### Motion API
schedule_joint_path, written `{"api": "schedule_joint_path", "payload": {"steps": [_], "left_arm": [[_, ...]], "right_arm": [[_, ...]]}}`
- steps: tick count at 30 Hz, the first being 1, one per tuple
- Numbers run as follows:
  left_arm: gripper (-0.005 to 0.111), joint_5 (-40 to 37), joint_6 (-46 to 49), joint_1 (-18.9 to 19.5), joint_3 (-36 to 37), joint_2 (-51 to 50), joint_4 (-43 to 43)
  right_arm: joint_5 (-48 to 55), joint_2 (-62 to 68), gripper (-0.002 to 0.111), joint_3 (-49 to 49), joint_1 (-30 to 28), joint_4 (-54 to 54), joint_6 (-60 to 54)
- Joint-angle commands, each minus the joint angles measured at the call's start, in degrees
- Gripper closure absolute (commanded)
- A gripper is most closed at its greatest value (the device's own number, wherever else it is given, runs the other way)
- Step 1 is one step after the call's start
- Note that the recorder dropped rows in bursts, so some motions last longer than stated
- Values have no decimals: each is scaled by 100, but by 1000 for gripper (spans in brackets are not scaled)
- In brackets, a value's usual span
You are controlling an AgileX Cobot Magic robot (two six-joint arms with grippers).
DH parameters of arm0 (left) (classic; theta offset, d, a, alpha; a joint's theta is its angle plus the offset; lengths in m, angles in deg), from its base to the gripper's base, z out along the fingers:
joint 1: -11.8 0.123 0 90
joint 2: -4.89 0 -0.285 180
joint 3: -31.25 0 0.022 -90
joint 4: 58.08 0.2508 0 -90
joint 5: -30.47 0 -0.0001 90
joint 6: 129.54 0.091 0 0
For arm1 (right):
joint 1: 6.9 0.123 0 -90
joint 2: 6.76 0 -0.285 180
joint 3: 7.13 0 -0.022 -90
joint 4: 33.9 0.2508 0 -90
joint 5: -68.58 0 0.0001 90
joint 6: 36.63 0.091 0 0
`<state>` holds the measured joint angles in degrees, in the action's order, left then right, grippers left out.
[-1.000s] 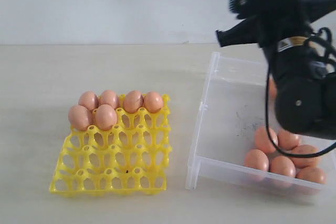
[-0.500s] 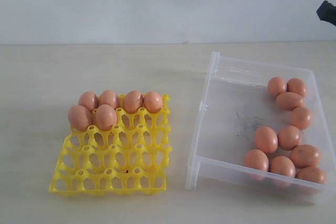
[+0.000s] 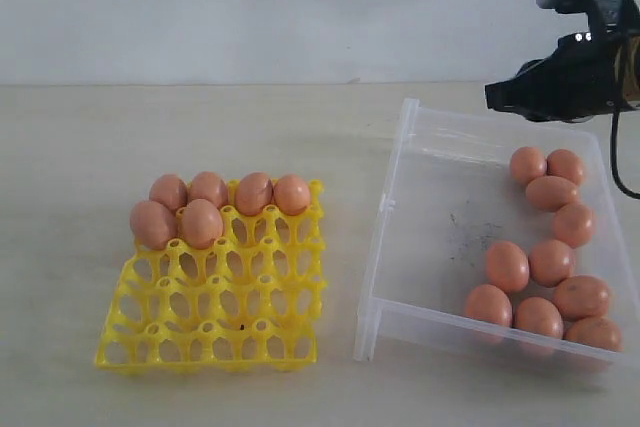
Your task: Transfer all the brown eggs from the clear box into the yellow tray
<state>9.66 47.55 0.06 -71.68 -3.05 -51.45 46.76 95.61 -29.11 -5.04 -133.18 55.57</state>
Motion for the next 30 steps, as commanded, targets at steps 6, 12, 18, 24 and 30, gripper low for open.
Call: {"api": "schedule_joint_path", "payload": {"steps": [6, 12, 18, 24, 30], "left_arm": [[103, 19, -44, -31, 15, 15, 9], [103, 19, -44, -31, 15, 15, 9], [103, 19, -44, -31, 15, 15, 9], [103, 19, -44, -31, 15, 15, 9], [103, 19, -44, -31, 15, 15, 9]], "right_arm": [[2832, -7, 108, -121, 731, -67, -3940], [4598, -7, 108, 404, 1066, -67, -3359], [5153, -17, 108, 780, 755, -67, -2079], [4054, 83, 108, 260, 542, -67, -7082], [5290, 147, 108, -91, 553, -67, -9414]]}}
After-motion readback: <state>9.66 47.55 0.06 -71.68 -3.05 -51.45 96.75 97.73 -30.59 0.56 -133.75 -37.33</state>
